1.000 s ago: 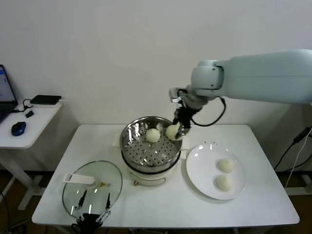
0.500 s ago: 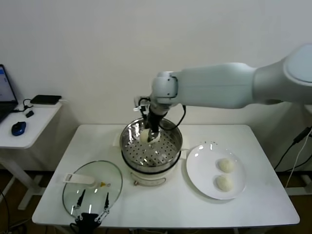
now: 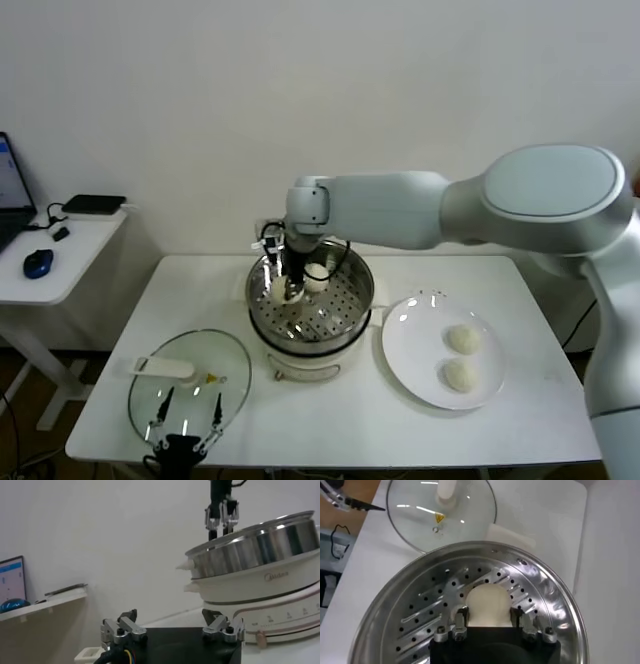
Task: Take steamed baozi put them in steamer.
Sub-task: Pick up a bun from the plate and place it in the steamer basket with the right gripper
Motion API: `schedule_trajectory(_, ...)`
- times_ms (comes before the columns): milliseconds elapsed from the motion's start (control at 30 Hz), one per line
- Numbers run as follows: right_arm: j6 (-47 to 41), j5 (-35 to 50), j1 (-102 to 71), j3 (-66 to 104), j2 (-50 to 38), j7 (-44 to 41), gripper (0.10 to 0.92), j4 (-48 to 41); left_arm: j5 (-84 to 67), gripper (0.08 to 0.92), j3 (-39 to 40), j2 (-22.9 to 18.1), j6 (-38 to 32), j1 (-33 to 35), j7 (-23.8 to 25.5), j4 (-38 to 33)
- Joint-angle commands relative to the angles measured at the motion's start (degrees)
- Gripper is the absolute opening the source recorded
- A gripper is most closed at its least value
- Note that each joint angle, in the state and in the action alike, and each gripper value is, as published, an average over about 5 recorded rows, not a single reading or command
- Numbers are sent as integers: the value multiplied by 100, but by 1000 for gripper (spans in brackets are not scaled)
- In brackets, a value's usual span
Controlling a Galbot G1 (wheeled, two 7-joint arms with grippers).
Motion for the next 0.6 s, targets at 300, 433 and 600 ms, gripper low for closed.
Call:
schedule_trajectory(300, 1, -157, -460, 278, 156, 45, 688, -545, 16, 823, 2, -64, 14, 8, 13, -29)
schedule_trajectory(433, -15, 12, -151, 339, -76, 6, 792, -326, 19, 823, -12, -63, 14, 38, 11, -66)
schedule_trajectory(600, 28, 358, 681, -27, -799, -215, 821, 642, 25, 823, -17, -70, 15, 47, 12, -87)
